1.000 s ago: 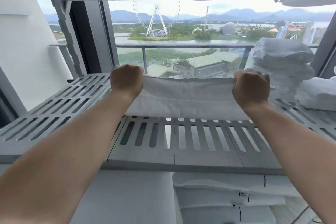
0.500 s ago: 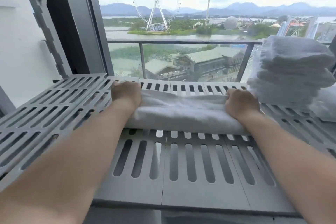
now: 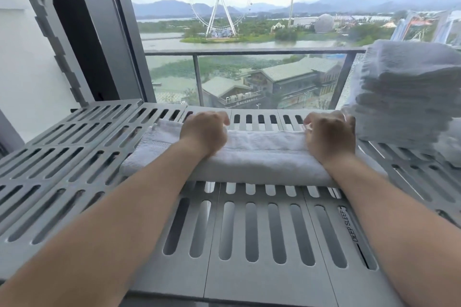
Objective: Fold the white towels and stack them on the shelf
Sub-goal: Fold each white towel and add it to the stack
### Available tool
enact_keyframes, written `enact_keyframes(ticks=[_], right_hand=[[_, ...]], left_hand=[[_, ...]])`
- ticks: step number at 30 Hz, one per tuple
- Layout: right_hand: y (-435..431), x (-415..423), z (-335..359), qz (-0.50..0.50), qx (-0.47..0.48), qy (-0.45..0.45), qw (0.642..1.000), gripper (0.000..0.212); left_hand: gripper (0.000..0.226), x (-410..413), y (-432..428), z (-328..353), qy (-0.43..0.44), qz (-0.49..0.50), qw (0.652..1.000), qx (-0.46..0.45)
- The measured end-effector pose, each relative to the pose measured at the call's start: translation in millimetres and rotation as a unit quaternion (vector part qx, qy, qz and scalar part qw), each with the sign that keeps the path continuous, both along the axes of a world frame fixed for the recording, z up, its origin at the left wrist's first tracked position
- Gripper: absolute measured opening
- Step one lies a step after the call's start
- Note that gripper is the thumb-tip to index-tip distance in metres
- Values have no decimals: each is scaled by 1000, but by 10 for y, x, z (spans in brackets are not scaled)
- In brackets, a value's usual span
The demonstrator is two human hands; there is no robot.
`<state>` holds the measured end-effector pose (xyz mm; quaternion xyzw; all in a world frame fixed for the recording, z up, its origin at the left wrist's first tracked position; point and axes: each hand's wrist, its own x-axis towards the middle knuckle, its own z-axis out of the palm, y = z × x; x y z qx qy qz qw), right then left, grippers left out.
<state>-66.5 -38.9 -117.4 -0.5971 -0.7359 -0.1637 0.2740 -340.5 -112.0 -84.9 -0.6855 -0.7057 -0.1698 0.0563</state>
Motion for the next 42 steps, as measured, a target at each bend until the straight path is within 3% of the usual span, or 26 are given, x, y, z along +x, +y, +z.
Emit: enact_keyframes(ticks=[4,8,11,15,18,22,25,30,37,42], right_hand=[[-91,-106,34,140,11,20,990,11],[-226,-243,58,237,-27,46,970,16],[-271,-268,84,252,-62,13,966,25],[-306,-256,120,223,-213,-16,951,38],[-351,-201,112,207,-259,-7,943,42],[-371,29,87,104,-183,30,977,35],[-387,344,83,-20,-105,94,990,31],[-390,571,5,-182,-174,102,962,59],[-399,517,-50,-117,-176,191,958,54],[-322,547,-15,-107,-203,201,952,46]], left_hand=[[40,146,55,-89,5,-23,995,-96],[21,98,71,-246,-32,1,999,-42],[7,94,92,-259,-43,17,999,-5],[13,109,85,-300,-13,58,997,56],[17,93,82,-326,8,58,995,83],[35,70,89,-339,45,46,994,88],[36,65,102,-327,34,47,994,88],[30,91,95,-287,32,82,993,74],[30,184,-14,-175,90,65,990,87],[29,699,-109,-9,-24,-55,997,45]])
